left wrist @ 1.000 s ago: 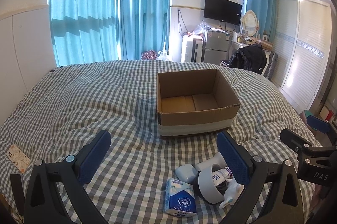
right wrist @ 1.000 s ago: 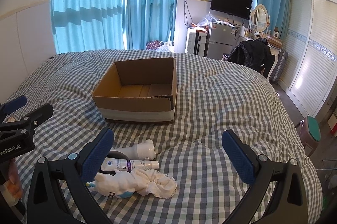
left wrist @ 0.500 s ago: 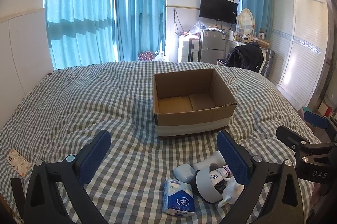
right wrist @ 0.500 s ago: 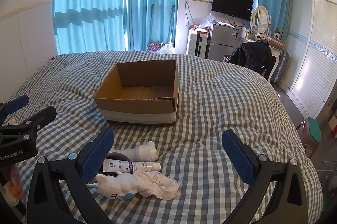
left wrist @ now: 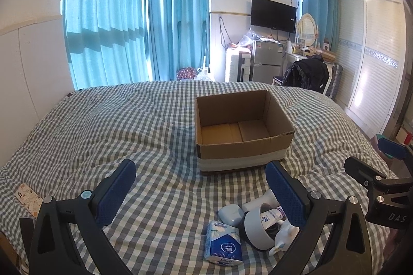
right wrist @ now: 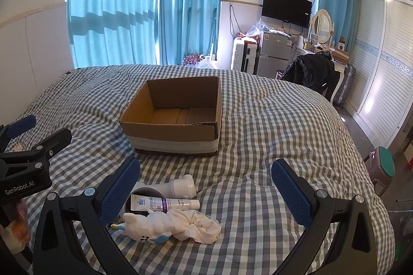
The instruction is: Organize objects
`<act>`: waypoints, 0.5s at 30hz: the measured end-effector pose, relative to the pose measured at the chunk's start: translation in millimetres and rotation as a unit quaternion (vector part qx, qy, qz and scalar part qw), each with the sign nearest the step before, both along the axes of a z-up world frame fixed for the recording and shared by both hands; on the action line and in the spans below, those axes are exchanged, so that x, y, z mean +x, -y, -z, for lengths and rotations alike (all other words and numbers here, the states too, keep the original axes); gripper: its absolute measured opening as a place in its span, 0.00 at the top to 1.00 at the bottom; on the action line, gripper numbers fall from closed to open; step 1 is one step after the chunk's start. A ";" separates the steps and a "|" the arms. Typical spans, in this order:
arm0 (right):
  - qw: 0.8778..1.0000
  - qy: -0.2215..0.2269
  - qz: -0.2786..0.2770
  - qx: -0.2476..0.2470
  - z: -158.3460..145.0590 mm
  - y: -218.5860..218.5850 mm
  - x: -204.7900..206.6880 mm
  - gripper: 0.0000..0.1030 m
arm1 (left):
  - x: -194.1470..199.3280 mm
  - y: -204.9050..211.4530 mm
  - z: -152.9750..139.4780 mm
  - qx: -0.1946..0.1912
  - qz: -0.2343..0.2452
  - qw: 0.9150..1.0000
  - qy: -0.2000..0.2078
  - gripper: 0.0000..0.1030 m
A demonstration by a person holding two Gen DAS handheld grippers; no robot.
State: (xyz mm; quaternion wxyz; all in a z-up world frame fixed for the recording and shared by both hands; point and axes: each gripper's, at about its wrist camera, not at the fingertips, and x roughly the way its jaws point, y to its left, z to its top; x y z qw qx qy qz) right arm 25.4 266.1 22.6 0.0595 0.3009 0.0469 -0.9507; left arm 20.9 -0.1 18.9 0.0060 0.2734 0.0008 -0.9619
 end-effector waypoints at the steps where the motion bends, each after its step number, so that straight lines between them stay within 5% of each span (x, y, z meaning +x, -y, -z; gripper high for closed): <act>1: 1.000 -0.003 -0.001 0.000 -2.7 -0.2 2.0 0.01 | 1.7 0.0 -2.1 0.001 0.001 1.000 -0.003 0.00; 15: 0.999 -0.035 -0.012 -0.002 -35.7 2.3 29.5 0.03 | 25.0 -5.6 -30.3 0.009 0.013 1.000 -0.026 0.00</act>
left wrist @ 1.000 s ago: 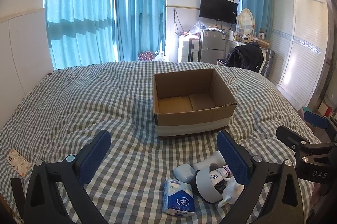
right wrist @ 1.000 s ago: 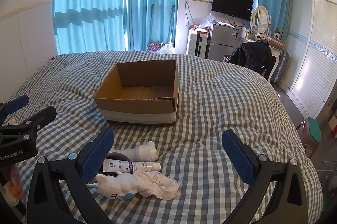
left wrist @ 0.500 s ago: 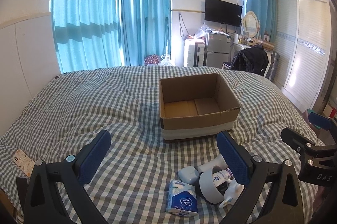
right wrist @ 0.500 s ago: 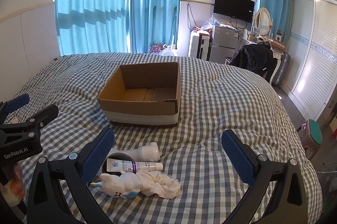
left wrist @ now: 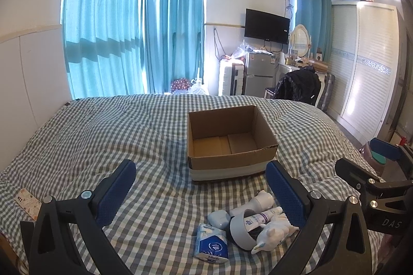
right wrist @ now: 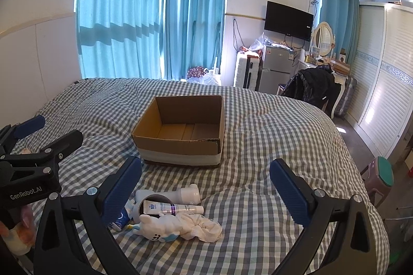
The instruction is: Organize objects
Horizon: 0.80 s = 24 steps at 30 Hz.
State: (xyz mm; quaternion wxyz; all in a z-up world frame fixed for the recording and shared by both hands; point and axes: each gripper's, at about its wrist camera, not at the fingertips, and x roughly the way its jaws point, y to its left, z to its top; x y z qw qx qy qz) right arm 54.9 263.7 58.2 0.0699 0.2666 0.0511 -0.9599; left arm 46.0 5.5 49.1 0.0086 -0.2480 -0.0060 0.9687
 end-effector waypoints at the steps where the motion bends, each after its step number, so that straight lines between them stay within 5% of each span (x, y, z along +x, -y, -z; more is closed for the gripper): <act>1: 1.000 0.000 0.000 0.000 -0.2 -0.5 0.7 0.03 | 0.2 0.3 -0.1 -0.002 -0.001 1.000 0.001 0.00; 13: 0.999 0.036 -0.001 -0.012 23.3 -5.8 -11.3 0.03 | -13.0 3.4 37.2 -0.009 -0.016 0.999 0.043 0.00; 24: 0.991 0.131 -0.008 0.023 100.1 -1.0 -30.4 0.03 | -23.6 1.8 129.6 -0.022 0.006 0.985 0.171 0.07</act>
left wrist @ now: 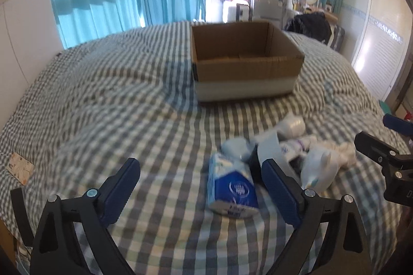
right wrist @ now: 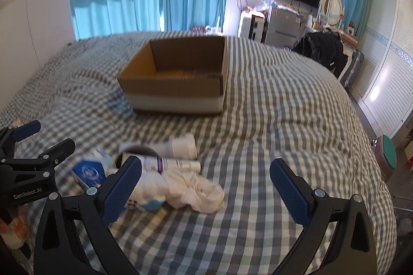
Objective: Organize objects
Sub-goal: 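Grasp the Vinda tissue pack with the left tool while the right tool grasps the white plush toy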
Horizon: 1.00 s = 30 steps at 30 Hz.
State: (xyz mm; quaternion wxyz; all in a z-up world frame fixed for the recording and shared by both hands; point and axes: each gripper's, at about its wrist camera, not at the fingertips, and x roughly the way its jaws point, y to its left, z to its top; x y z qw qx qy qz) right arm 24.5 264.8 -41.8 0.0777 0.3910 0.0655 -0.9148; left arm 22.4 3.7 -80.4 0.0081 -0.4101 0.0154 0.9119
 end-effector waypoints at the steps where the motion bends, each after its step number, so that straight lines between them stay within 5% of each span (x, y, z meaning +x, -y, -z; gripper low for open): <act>1: 1.000 0.004 -0.008 -0.003 4.2 2.0 1.7 0.03 | 0.4 -1.9 5.1 -0.002 0.008 1.000 0.007 0.08; 9: 0.999 0.025 -0.041 0.001 25.7 16.2 3.8 0.03 | -18.6 -18.1 51.0 -0.016 0.053 0.995 0.084 0.08; 11: 0.999 0.027 -0.039 0.000 26.8 15.0 3.8 0.03 | -22.0 -21.1 53.1 -0.021 0.060 0.995 0.079 0.15; 13: 0.999 0.030 -0.037 0.001 28.5 13.7 2.7 0.03 | -26.0 -24.0 55.0 -0.021 0.070 0.994 0.083 0.43; 14: 0.999 0.031 -0.037 -0.001 28.8 13.2 2.3 0.03 | -27.1 -24.7 56.5 -0.021 0.071 0.993 0.087 0.48; 25: 0.996 0.022 -0.083 -0.004 16.5 39.6 7.3 0.03 | -12.1 3.4 5.8 -0.055 0.030 0.998 0.027 0.51; 30: 0.994 0.049 -0.101 0.014 34.4 66.8 1.7 0.03 | -13.3 21.9 -1.1 -0.042 0.015 0.999 0.023 0.51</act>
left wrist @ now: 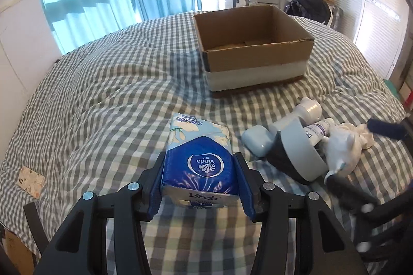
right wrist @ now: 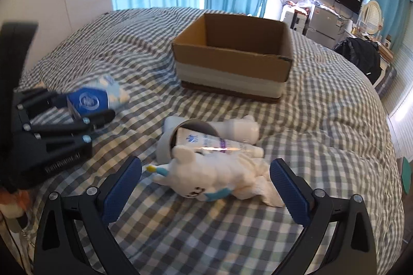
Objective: Organize objects
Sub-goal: 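Grasp the Vinda tissue pack with the left tool while the right tool grasps the white plush toy, then carry tissue pack and plush toy into the box and open both tools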
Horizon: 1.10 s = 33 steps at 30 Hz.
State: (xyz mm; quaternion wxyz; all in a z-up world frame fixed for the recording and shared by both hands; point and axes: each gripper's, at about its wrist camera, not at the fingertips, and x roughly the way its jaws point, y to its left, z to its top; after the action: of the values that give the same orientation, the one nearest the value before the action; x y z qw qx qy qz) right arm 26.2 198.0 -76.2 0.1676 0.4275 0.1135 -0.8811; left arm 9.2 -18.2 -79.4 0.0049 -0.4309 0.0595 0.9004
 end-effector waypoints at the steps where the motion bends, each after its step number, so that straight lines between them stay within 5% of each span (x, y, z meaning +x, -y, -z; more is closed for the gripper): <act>1: 1.000 0.009 0.002 0.005 5.6 3.5 -2.4 0.03 | -0.1 1.8 1.2 0.002 -0.001 1.000 0.002 0.51; 7: 0.999 0.018 0.016 0.041 24.5 7.9 -10.0 0.20 | -0.9 0.8 11.8 0.012 0.007 1.000 0.015 0.51; 14: 1.000 0.006 0.017 0.004 13.1 -3.3 -6.7 0.20 | 2.5 -2.9 4.8 0.029 0.012 0.999 0.015 0.51; 25: 0.998 -0.058 0.015 -0.023 -44.2 -17.7 17.4 0.20 | 8.9 -16.3 -38.0 0.059 0.032 0.998 -0.018 0.51; 33: 0.992 -0.118 -0.013 -0.035 -107.0 -15.7 -8.5 0.20 | -40.8 -19.2 -94.5 0.055 0.042 0.996 -0.065 0.51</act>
State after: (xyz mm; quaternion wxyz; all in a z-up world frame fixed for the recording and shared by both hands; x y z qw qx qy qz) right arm 17.6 213.7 30.8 0.1796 0.3126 0.1073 -0.9266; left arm -31.6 0.9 15.1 0.0625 -0.3681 0.0285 0.9273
